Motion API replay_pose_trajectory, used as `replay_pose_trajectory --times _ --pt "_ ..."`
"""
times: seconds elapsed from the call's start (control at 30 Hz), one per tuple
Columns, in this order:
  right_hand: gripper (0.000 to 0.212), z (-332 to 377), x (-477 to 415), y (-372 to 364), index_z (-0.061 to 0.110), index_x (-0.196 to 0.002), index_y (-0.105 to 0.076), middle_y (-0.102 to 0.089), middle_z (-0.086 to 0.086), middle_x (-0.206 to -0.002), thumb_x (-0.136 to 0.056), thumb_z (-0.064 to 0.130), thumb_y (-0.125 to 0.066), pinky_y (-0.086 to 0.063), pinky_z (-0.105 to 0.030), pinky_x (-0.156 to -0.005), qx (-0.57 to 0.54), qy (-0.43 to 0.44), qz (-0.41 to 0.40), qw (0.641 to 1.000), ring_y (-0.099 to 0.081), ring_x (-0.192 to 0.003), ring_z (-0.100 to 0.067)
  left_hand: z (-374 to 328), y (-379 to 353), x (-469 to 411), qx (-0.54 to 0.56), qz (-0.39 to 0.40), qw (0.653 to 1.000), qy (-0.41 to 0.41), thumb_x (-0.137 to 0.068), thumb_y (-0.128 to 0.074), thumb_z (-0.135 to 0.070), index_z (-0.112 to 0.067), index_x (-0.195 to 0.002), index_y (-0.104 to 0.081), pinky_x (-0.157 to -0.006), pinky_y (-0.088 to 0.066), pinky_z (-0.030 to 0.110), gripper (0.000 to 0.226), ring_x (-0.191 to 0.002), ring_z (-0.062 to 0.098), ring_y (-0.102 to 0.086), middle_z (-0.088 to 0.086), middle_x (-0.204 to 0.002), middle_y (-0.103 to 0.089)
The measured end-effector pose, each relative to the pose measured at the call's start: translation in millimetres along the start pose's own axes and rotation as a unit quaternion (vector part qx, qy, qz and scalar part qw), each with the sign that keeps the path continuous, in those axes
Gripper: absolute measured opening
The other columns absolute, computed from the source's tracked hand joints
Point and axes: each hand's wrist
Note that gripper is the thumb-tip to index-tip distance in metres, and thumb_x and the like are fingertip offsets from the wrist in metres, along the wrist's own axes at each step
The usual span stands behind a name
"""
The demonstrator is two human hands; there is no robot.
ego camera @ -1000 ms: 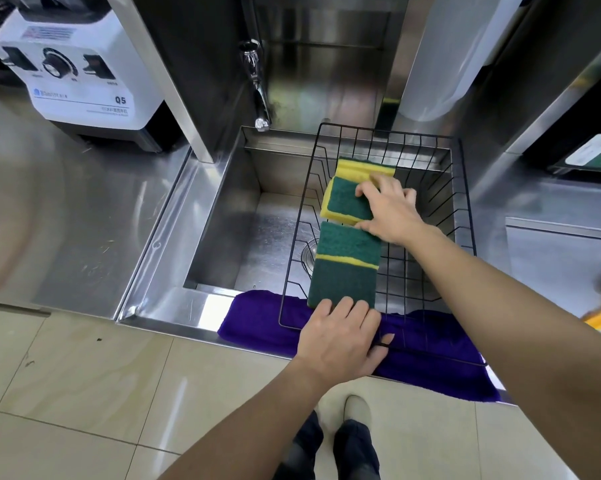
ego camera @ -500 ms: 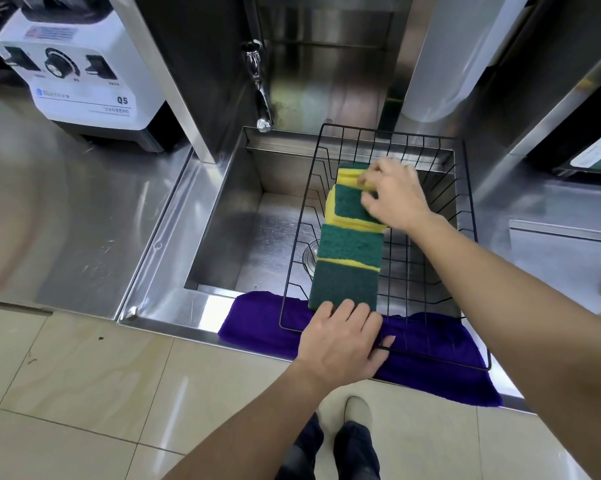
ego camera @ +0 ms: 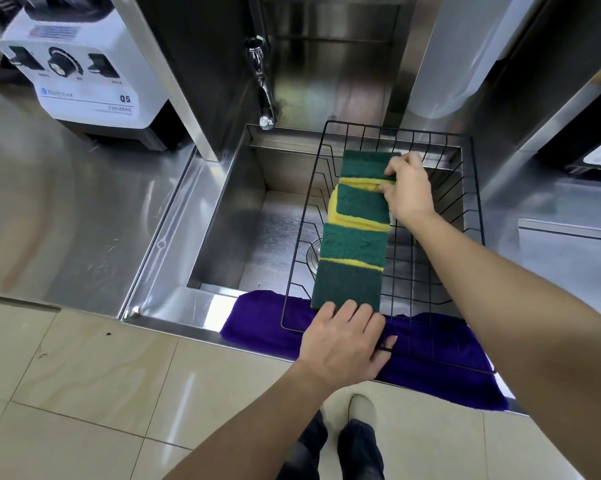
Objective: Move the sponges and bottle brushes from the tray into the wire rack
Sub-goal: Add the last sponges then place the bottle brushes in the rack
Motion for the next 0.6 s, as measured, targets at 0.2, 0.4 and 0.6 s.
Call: replay_pose_trajectory --times 0.2,0.4,0.6 --pt "0.062 5 -4 -15 -0.002 -0.135 -0.039 -0.033 -0.017 -0.148 -0.089 0.036 -0.058 -0.035 -0.041 -0.108 0.025 -0.027 0.127 0.991 -0.038 -0.133 -0.033 0 0 1 -0.001 0.003 1.000 0.001 -0.085 -0.054 -0.041 -0.016 -0.072 -0.056 -0.056 -0.032 0.031 0.028 -0.060 0.019 -0.043 -0.001 -0.066 -0.051" --pt "0.059 -9 -1 -2 0.009 -0.139 -0.041 -0.016 -0.011 -0.158 -0.091 0.043 -0.051 -0.027 -0.047 -0.114 0.083 -0.033 0.176 0.980 -0.024 -0.142 -0.033 0 0 0 0.000 0.010 1.000 0.000 -0.085 -0.054 -0.042 -0.016 -0.071 -0.056 -0.056 -0.032 0.032 0.030 -0.061 0.019 -0.044 -0.001 -0.065 -0.050" --pt "0.046 -15 15 27 0.009 -0.130 -0.050 -0.036 -0.012 -0.145 -0.092 0.034 -0.053 -0.031 -0.044 -0.109 0.096 -0.006 0.118 0.988 -0.036 -0.134 -0.032 1 3 -2 -0.005 0.045 0.999 -0.023 -0.085 -0.053 -0.045 -0.014 -0.075 -0.058 -0.059 -0.034 0.034 0.033 -0.065 0.022 -0.047 0.001 -0.070 -0.054"
Point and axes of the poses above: each hand's wrist, its own x-axis away from the middle knuckle, its own y-axis out of the back of the hand, z = x × y
